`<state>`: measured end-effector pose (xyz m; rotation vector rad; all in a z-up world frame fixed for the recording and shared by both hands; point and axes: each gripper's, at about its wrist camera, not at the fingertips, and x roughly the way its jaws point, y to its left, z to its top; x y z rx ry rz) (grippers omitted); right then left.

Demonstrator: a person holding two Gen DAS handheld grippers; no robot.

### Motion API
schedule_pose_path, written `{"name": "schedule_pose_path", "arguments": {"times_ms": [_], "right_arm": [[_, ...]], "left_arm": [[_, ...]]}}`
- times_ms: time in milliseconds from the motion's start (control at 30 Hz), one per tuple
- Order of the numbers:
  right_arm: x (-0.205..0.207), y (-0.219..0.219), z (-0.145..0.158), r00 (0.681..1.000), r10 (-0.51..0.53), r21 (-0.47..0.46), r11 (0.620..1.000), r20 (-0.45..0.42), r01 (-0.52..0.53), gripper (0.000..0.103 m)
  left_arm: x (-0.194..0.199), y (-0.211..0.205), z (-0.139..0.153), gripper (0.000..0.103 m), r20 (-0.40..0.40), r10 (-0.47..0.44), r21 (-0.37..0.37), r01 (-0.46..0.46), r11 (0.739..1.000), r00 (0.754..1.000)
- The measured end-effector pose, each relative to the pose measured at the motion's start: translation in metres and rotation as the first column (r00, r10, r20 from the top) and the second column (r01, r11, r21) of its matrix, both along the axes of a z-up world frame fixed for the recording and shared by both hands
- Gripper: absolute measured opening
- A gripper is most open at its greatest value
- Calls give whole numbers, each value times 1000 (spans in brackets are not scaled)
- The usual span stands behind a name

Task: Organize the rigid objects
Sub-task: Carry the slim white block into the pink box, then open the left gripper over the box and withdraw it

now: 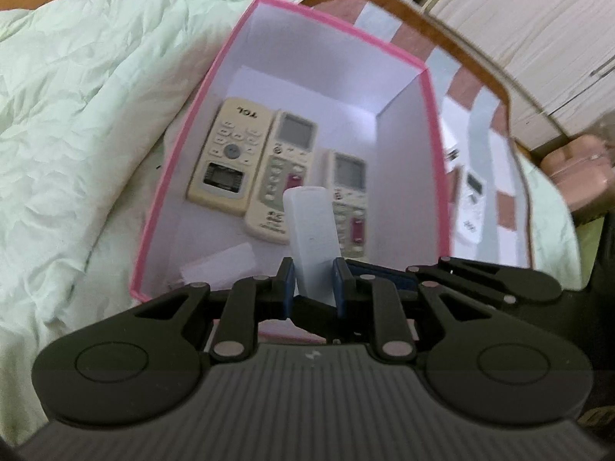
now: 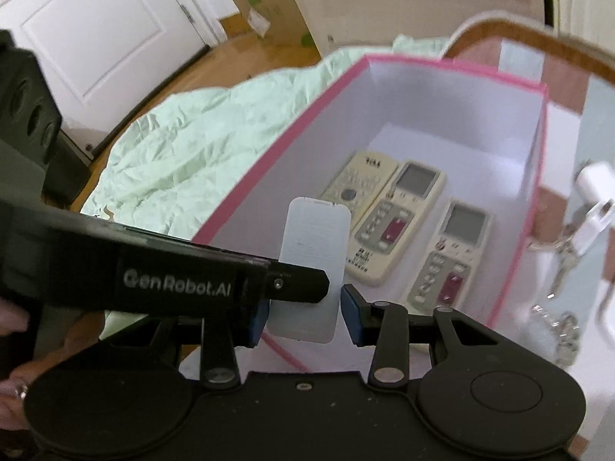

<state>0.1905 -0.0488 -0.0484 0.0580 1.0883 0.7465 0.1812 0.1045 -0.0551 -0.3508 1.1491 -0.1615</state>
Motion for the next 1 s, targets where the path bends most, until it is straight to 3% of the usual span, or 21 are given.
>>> {"name": "schedule_pose_path", "arguments": {"times_ms": [367, 467, 733, 1000], "right_arm": [[19, 25, -21, 996, 81, -81, 993, -37, -84, 45], [24, 26, -24, 995, 80, -57, 995, -52, -83, 45], [31, 36, -38, 996, 59, -57, 996, -63, -62, 45], [40, 37, -41, 998, 23, -76, 997, -61, -27, 44]], "left_arm": [[20, 8, -17, 22, -57, -27, 89, 32, 996, 998], [22, 13, -21, 20, -61, -7, 108, 14, 994, 998], [24, 9, -22, 18, -13, -10, 178, 12, 984, 1000], [29, 10, -22, 18, 33, -10, 157, 5, 988, 999]]}}
